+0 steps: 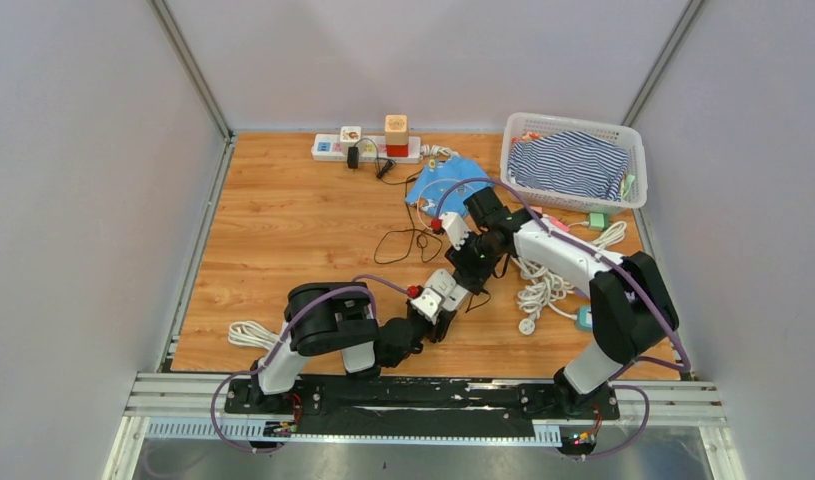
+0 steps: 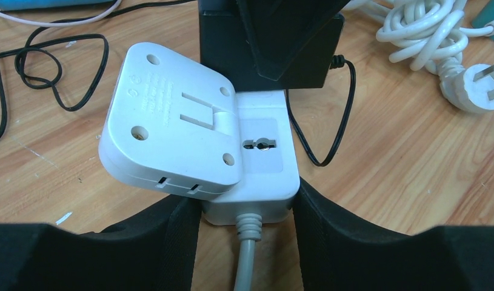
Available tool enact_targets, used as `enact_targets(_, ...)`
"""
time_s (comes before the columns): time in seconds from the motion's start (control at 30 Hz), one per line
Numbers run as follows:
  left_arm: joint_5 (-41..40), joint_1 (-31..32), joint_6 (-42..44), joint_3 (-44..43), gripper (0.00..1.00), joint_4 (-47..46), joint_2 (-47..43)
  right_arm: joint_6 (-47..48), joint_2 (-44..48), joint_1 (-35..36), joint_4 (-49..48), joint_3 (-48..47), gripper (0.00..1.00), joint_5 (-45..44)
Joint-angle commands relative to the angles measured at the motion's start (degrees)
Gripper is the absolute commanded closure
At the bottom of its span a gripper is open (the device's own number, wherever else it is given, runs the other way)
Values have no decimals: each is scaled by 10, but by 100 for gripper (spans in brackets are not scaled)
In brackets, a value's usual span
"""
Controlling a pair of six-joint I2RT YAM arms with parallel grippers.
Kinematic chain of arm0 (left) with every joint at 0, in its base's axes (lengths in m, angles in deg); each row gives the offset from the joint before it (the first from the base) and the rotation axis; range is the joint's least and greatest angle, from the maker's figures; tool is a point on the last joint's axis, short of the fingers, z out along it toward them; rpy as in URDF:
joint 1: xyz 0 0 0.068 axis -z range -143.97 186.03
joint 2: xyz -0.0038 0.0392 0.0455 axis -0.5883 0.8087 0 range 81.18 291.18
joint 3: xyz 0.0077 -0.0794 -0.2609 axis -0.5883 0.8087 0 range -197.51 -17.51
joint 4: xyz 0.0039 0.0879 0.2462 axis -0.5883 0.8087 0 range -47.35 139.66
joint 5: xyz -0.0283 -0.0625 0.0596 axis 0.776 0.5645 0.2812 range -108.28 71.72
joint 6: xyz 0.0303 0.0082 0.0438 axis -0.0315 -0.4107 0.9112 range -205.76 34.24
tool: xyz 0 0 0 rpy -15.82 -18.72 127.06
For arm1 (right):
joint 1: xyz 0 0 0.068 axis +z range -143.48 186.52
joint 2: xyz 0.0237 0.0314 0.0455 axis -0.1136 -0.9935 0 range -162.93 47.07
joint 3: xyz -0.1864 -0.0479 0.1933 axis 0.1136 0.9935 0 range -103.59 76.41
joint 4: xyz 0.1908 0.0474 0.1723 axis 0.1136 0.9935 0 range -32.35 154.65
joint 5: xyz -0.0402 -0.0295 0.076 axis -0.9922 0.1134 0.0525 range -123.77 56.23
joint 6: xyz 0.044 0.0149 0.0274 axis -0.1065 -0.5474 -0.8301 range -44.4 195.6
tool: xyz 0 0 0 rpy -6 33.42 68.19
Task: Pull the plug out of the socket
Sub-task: Remove the plug from the socket.
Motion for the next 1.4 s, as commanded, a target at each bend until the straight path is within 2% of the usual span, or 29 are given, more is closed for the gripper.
enact_targets(0.0, -31, -2, 1, 21, 100, 2, 12, 56, 8, -15, 81, -18, 100, 101)
enact_targets(0.07, -31, -2, 1, 21, 100, 2, 12, 54, 13, 4, 68, -13, 100, 68)
enact_targets(0.17, -30, -2, 1, 20, 100, 3, 13, 46, 17, 57, 32, 3, 100, -41)
enact_targets(0.3, -33, -2, 2, 20, 100, 2, 13, 48, 11, 108, 15, 9, 100, -106)
enact_targets(0.43, -34, -2, 3, 19, 100, 2, 14, 31, 1, 100, -13, 9, 100, -236)
enact_targets(0.47, -35, -2, 3, 18, 100, 3, 14, 24, -1, 88, -13, 6, 100, -243)
enact_targets(0.57, -35, -2, 3, 18, 100, 3, 14, 15, 10, 54, -5, 3, 100, -205)
enact_targets(0.7, -33, -2, 2, 19, 100, 3, 14, 40, 20, 30, 47, -10, 100, -21)
enact_targets(0.8, -33, -2, 1, 21, 100, 3, 13, 69, 18, 29, 86, -20, 100, 79)
enact_targets(0.9, -32, -2, 0, 22, 100, 3, 12, 81, 16, 29, 102, -24, 100, 111)
enact_targets(1.0, -32, -2, -1, 22, 100, 3, 12, 68, 16, 30, 83, -20, 100, 51)
enact_targets(1.27, -33, -2, 2, 19, 100, 3, 13, 27, 9, 77, -11, 9, 100, -236)
enact_targets(1.37, -33, -2, 2, 18, 100, 2, 14, 24, 1, 92, -24, 12, 100, -280)
